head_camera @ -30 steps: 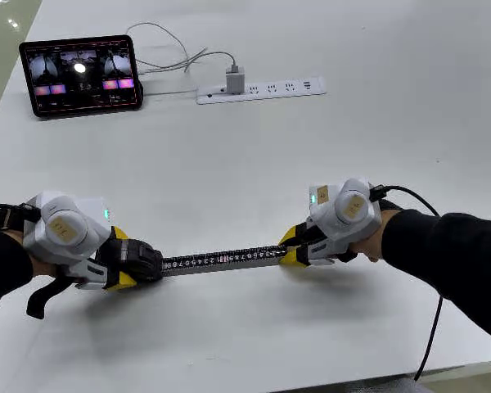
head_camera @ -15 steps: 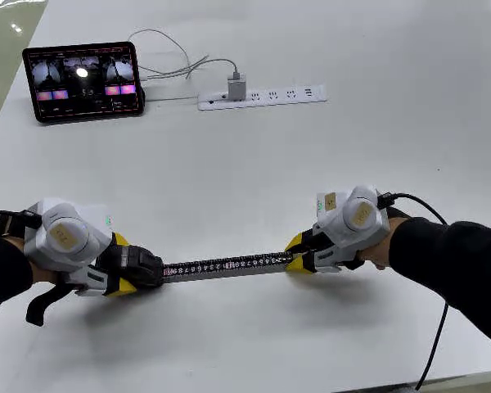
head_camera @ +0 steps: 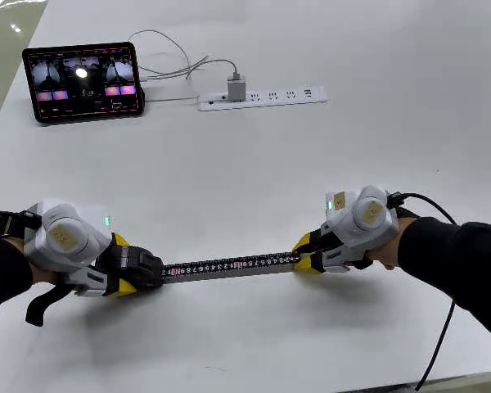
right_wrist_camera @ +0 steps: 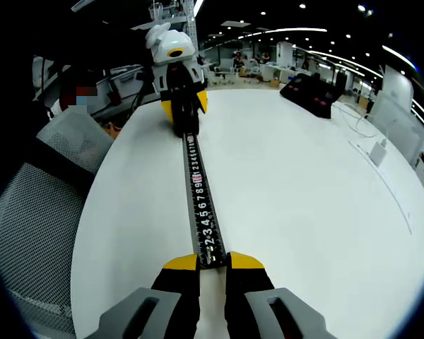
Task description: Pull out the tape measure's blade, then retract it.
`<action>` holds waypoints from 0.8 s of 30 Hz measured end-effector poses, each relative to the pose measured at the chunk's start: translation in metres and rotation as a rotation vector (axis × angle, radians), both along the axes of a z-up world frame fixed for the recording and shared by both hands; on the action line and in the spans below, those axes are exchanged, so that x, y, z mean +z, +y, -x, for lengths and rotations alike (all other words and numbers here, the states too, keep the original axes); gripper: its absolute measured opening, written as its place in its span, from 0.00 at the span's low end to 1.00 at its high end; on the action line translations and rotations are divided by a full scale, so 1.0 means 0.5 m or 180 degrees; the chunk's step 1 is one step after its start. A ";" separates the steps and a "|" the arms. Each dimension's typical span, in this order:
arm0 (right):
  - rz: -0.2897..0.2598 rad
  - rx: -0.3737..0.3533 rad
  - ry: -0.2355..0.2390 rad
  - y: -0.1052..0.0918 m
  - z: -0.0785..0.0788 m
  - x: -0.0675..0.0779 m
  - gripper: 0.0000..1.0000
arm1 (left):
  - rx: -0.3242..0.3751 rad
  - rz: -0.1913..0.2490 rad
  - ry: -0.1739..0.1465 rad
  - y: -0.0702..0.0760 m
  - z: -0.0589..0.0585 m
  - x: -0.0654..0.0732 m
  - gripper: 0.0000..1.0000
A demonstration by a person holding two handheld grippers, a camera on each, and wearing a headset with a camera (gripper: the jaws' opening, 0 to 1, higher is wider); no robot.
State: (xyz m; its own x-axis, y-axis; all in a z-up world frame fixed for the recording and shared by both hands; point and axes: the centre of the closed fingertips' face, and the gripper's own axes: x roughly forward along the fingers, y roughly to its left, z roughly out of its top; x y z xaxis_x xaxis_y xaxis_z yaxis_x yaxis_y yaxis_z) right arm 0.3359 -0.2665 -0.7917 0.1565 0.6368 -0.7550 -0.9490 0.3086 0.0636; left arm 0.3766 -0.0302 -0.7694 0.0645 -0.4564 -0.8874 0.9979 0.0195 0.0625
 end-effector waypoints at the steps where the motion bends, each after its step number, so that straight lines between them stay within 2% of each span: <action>1: 0.0005 0.0002 0.0001 -0.001 0.000 0.000 0.08 | -0.0001 -0.0004 -0.0002 0.000 0.000 0.000 0.33; 24: 0.0016 -0.0047 -0.0005 -0.025 0.004 0.002 0.08 | 0.0009 -0.0007 -0.0010 0.001 0.002 0.001 0.33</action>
